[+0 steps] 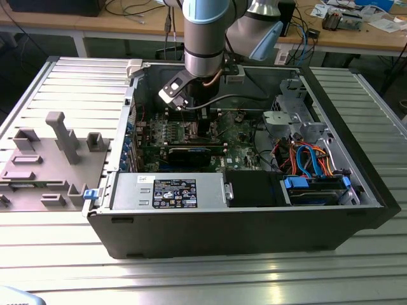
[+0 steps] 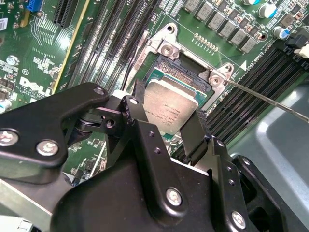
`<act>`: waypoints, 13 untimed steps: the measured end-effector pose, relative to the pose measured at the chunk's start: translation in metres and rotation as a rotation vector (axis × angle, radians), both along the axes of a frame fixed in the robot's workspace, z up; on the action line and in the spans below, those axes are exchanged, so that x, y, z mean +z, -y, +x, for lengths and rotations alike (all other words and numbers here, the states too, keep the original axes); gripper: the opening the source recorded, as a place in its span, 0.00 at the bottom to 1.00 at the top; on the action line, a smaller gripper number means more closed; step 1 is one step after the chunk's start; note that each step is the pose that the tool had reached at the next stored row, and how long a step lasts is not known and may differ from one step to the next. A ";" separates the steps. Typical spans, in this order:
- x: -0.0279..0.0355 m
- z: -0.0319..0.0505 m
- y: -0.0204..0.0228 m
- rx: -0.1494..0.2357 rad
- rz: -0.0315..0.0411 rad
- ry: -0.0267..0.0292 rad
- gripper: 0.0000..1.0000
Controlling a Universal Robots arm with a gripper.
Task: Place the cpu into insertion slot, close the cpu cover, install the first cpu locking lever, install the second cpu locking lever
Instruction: 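Place the cpu into insertion slot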
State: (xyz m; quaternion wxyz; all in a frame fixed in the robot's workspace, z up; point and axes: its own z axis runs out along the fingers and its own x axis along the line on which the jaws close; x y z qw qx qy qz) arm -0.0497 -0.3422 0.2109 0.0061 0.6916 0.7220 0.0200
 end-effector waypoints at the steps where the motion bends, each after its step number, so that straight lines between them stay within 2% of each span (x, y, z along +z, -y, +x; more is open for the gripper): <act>1: -0.0002 0.0000 0.0000 0.000 0.0000 0.0000 0.55; 13: -0.0029 0.0000 0.0000 0.000 0.0001 0.0000 0.55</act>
